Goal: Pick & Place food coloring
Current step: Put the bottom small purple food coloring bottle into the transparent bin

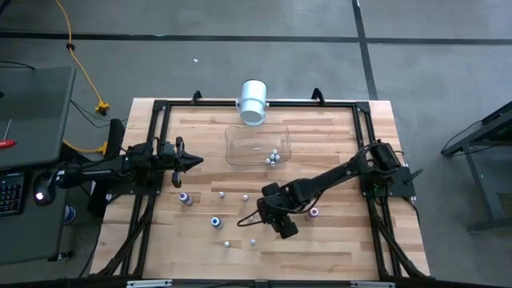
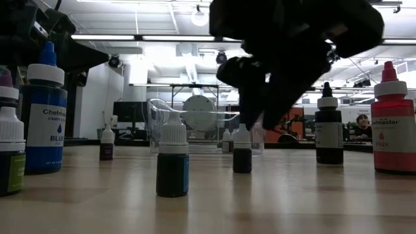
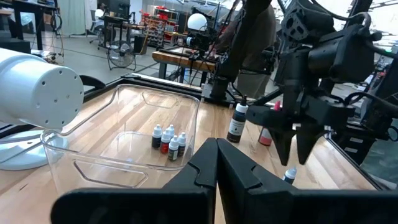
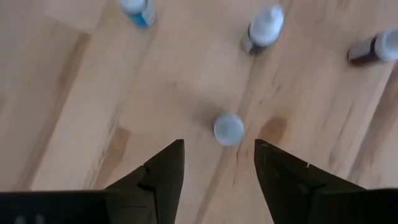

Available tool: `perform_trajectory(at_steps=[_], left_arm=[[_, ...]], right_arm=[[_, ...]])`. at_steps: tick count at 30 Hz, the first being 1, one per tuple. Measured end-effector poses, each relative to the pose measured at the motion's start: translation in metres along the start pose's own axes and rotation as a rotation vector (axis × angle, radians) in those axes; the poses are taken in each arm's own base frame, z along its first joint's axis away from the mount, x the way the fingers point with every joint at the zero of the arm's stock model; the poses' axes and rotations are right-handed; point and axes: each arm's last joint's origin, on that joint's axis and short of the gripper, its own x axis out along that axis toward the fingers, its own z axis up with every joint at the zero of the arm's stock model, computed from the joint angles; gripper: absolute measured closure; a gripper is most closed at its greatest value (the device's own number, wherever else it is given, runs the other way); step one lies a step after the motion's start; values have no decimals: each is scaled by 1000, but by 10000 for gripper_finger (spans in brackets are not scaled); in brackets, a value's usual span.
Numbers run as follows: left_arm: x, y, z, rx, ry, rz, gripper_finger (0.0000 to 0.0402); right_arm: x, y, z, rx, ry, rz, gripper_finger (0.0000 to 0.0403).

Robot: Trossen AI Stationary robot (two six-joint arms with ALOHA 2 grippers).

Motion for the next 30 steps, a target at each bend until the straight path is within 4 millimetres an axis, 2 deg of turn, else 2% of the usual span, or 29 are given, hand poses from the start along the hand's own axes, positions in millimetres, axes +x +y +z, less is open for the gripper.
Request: perform_trajectory(at_steps=[6, 20, 30], left_arm=[[0, 0, 0, 0, 0, 0, 401], [0, 0, 0, 0, 0, 0, 401], [0, 0, 0, 0, 0, 0, 401]], right_arm=[[5, 0, 1, -4, -61, -6, 219], [5, -1, 1, 5, -58, -28, 220], [6, -1, 0, 9, -51, -7, 242]])
